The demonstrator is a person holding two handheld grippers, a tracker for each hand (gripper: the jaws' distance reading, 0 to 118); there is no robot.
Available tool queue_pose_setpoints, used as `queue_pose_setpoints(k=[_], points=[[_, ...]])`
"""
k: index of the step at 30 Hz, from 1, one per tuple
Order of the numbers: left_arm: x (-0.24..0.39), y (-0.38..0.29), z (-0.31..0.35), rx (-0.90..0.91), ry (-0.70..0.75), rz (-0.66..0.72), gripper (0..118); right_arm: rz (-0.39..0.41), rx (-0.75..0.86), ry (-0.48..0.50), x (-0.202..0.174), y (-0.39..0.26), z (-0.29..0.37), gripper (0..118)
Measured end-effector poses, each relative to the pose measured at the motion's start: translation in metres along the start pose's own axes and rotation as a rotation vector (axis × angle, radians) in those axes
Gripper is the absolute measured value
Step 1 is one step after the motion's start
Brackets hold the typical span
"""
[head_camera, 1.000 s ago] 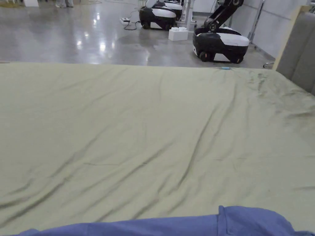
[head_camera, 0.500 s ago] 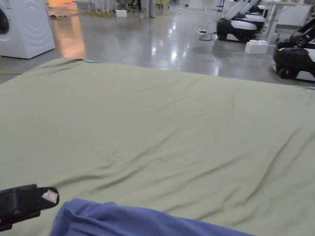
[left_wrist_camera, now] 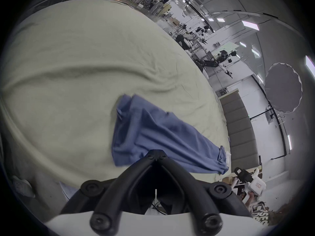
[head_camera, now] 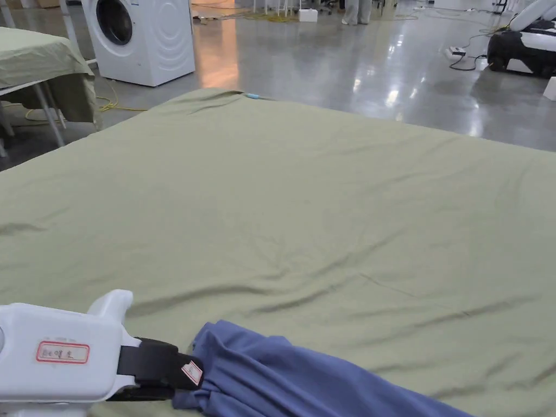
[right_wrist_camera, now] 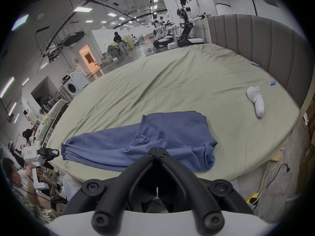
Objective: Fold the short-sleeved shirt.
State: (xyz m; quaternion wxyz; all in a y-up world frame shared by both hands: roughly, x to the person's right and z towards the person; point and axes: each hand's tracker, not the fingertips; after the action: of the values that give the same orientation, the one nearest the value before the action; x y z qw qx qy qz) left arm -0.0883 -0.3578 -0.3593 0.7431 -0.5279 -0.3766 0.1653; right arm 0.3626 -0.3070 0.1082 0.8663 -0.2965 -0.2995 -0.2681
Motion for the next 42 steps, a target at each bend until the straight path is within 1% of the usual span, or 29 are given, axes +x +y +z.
queue_pose_setpoints(k=[1,2,3,4,5,6,8,10,11,12,13,14,15,16,17,18,19,21,22,24,28,29,33,34,36,37,38,39,42], points=[[-0.006,0.01,0.003,0.023,-0.021,-0.009,0,-0.008,0.006,0.006,0.009,0.002,0.004,2],[-0.008,0.017,0.003,0.045,-0.078,-0.014,5,-0.027,0.01,0.007,0.01,0.005,0.004,2],[-0.014,0.024,0.002,0.052,-0.142,-0.013,36,-0.046,0.004,0.01,0.012,0.006,0.004,2],[-0.024,0.032,0.0,0.054,-0.206,-0.001,72,-0.058,0.007,0.014,0.012,0.008,0.003,2],[-0.032,0.04,-0.006,0.039,-0.243,0.019,90,-0.06,0.007,0.014,0.011,0.008,0.002,2],[-0.036,0.045,-0.016,0.001,-0.262,0.043,95,-0.058,0.003,0.013,0.008,0.009,0.0,2],[-0.051,0.054,-0.039,-0.137,-0.283,0.067,97,-0.026,-0.014,-0.001,-0.002,0.01,-0.003,2],[-0.065,0.053,-0.069,-0.295,-0.251,0.1,97,0.01,-0.044,0.008,-0.012,0.01,-0.007,2],[-0.068,0.047,-0.084,-0.318,-0.286,0.109,95,0.015,-0.05,0.015,-0.016,0.011,-0.009,2],[-0.067,0.043,-0.089,-0.257,-0.39,0.109,88,0.021,-0.058,0.026,-0.019,0.012,-0.011,2],[-0.065,0.039,-0.098,-0.211,-0.473,0.171,83,0.021,-0.061,0.04,-0.023,0.013,-0.014,2],[-0.066,0.035,-0.109,-0.232,-0.503,0.274,73,0.017,-0.065,0.054,-0.025,0.015,-0.017,2],[-0.064,0.025,-0.129,-0.253,-0.519,0.387,40,0.015,-0.07,0.067,-0.028,0.017,-0.02,2],[-0.061,0.012,-0.149,-0.294,-0.489,0.495,13,0.022,-0.073,0.085,-0.031,0.019,-0.023,2],[-0.058,0.004,-0.158,-0.302,-0.489,0.559,13,0.034,-0.073,0.094,-0.032,0.021,-0.025,2],[-0.035,0.004,-0.147,-0.235,-0.596,0.519,13,0.05,-0.077,0.094,-0.034,0.024,-0.027,2],[-0.024,0.007,-0.142,-0.236,-0.591,0.423,13,0.07,-0.081,0.085,-0.035,0.025,-0.028,2],[-0.013,0.004,-0.133,-0.239,-0.564,0.414,13,0.088,-0.086,0.073,-0.033,0.029,-0.029,2],[-0.035,0.009,-0.128,-0.231,-0.565,0.42,13,0.09,-0.084,0.072,-0.031,0.03,-0.029,2],[-0.053,0.014,-0.106,-0.152,-0.574,0.43,13,0.088,-0.074,0.067,-0.026,0.031,-0.028,2],[-0.067,0.015,-0.049,-0.034,-0.513,0.492,13,0.067,-0.06,0.079,-0.012,0.032,-0.028,2],[-0.073,0.015,-0.036,-0.003,-0.494,0.505,13,0.063,-0.061,0.08,-0.013,0.031,-0.029,2],[-0.086,0.019,0.018,0.144,-0.362,0.506,13,0.056,-0.067,0.074,-0.01,0.029,-0.035,2],[-0.079,0.021,0.029,0.161,-0.272,0.485,13,0.055,-0.071,0.071,-0.072,0.038,-0.005,2],[-0.051,0.027,0.041,0.115,-0.059,0.321,13,0.055,-0.077,0.065,-0.07,0.036,-0.01,2],[-0.03,0.028,0.038,0.09,0.019,0.232,13,0.055,-0.078,0.067,-0.07,0.035,-0.011,2],[-0.03,0.031,0.029,0.078,0.073,0.151,13,0.05,-0.081,0.071,-0.069,0.034,-0.013,2],[-0.016,0.033,0.022,0.063,0.079,0.099,13,0.04,-0.083,0.082,-0.066,0.033,-0.016,2],[0.024,0.035,-0.012,-0.005,-0.031,0.043,13,0.032,-0.094,0.107,-0.064,0.029,-0.018,2]])
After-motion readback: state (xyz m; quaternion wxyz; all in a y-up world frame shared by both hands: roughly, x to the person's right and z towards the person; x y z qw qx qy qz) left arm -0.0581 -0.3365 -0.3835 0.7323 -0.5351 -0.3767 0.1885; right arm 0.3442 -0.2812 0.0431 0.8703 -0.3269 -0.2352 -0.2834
